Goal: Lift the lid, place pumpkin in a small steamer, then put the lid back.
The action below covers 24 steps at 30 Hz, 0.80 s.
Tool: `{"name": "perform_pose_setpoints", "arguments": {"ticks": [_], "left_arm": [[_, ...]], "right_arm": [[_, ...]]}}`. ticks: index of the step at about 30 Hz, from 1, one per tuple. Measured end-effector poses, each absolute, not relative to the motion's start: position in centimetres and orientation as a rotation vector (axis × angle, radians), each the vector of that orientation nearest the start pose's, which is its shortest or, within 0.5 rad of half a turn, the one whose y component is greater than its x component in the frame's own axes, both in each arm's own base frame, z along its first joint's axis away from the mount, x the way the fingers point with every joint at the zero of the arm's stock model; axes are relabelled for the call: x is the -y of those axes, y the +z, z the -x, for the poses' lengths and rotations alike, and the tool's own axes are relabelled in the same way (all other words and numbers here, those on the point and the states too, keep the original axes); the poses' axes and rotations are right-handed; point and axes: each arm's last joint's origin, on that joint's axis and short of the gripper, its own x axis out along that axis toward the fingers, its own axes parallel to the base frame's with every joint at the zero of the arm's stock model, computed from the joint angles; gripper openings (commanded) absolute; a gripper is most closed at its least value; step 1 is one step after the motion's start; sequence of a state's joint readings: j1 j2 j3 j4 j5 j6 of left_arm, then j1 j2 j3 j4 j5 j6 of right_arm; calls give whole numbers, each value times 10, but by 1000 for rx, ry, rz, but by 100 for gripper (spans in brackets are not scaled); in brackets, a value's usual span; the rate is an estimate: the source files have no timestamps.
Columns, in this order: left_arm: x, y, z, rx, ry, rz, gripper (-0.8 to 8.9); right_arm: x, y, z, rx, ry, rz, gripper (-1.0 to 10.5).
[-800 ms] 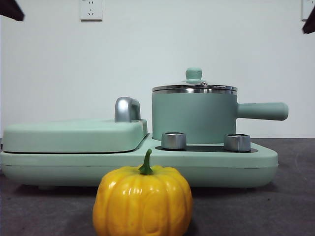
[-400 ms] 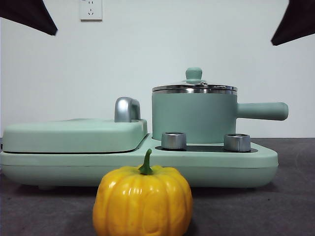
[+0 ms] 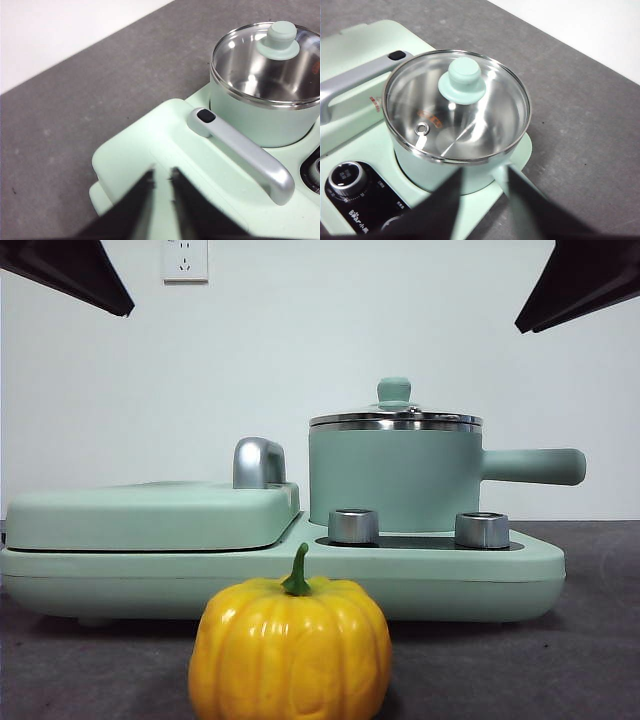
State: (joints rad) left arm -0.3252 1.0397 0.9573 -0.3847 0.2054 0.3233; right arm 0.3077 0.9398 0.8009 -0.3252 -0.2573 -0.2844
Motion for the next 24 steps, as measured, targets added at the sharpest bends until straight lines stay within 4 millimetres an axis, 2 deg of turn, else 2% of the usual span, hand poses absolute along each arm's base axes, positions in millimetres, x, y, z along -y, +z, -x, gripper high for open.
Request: {"name": "perform_pose_setpoints", "arguments": {"ticks": [1, 13, 17, 24], "left_arm": [[76, 328, -208, -381, -593, -341, 254], [86, 331, -206, -339, -637, -354, 250], [104, 333, -211, -263, -693, -355, 250], [142, 317, -234, -200, -775, -335, 250]], "right_arm": [[-68, 299, -189, -387, 618, 286, 294], [-68, 299, -189, -387, 620, 285, 293], [-68, 299, -189, -388, 619, 279, 293], [-68, 301, -190, -376, 611, 253, 293]]}}
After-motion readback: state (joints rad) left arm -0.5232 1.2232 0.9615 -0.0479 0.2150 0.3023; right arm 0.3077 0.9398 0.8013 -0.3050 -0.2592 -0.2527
